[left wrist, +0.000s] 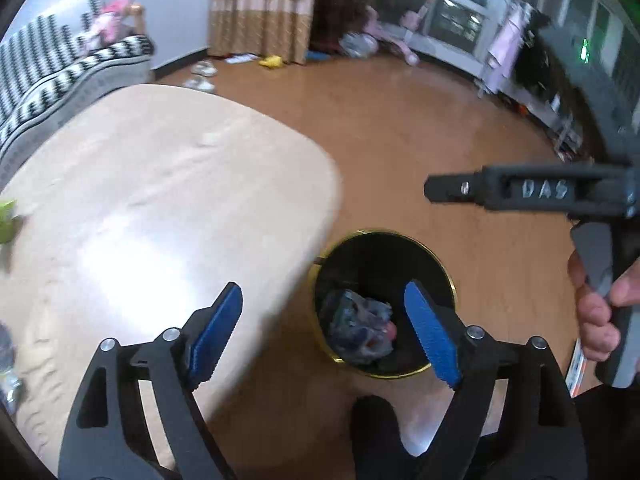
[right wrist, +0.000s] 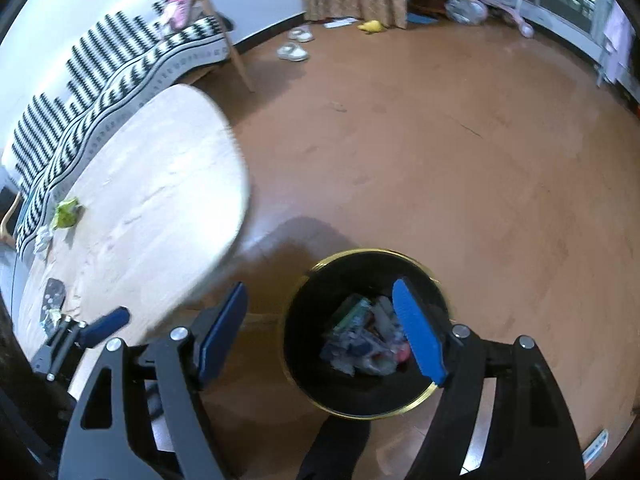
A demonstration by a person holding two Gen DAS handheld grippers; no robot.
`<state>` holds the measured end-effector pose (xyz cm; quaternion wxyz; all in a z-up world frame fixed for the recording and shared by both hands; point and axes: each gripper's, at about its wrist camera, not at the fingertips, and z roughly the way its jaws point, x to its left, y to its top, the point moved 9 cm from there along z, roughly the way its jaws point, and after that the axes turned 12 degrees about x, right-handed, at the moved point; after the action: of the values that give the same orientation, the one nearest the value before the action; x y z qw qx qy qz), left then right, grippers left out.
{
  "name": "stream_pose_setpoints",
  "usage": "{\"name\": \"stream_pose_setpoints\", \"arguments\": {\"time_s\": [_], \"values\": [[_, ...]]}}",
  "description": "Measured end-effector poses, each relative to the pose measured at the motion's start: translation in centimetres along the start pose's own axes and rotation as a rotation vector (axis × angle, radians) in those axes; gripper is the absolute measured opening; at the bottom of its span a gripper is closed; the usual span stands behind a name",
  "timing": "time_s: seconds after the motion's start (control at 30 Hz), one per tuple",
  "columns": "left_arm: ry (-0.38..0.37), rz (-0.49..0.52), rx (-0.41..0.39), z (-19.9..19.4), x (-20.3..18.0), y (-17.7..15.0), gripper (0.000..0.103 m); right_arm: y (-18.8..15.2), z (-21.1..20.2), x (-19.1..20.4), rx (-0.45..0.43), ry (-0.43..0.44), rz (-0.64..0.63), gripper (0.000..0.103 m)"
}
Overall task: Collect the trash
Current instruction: 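Move both tools back over the table, then grasp the crumpled white paper with the left gripper while the right gripper grasps the green popcorn bag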
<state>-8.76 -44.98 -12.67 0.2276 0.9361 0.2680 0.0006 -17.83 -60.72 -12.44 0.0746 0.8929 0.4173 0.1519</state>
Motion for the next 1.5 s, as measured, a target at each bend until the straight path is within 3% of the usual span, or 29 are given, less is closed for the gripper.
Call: {"name": "stream_pose_setpoints", "arguments": {"time_s": [0.27, 0.57, 0.7, 0.77, 0.97, 1.17, 1.37, 1.43, 1.5], "values": [[0.166, -0.198, -0.076, -7.2, 13.9, -3.1, 0.083, 1.8, 1.2, 13.0, -0.001, 0.051, -0.181, 0.073], [0.374, -0.546, -0.140, -15.6, 35.0, -9.8, 0.088, 3.3, 3.8, 30.2, 0.038, 0.162, -0.347, 0.078], [0.448, -0.665, -0.145, -17.3, 42.6, -11.5, 0.090, 5.1, 5.1, 37.3, 0.046, 0.202, -0.374, 0.084], [0.447, -0.736, -0.139, -17.2, 45.8, -12.0, 0.090, 5.9, 6.4, 40.7, 0.070, 0.238, -0.371, 0.086], [0.427, -0.826, -0.151, -15.5, 51.5, -11.4, 0.090, 7.9, 10.7, 47.1, 0.133, 0.275, -0.329, 0.088], [0.398, -0.844, -0.158, -13.6, 54.5, -9.0, 0.091, 9.5, 13.5, 49.3, 0.139, 0.269, -0.290, 0.088], [0.421, -0.838, -0.141, -11.9, 55.5, -7.7, 0.091, 10.6, 14.9, 50.8, 0.126, 0.237, -0.306, 0.088], [0.448, -0.831, -0.121, -11.4, 55.8, -7.6, 0.088, 10.5, 15.4, 51.1, 0.127, 0.219, -0.329, 0.081], [0.457, -0.829, -0.111, -11.2, 55.9, -7.8, 0.070, 10.2, 15.9, 51.3, 0.126, 0.186, -0.368, 0.058]]}}
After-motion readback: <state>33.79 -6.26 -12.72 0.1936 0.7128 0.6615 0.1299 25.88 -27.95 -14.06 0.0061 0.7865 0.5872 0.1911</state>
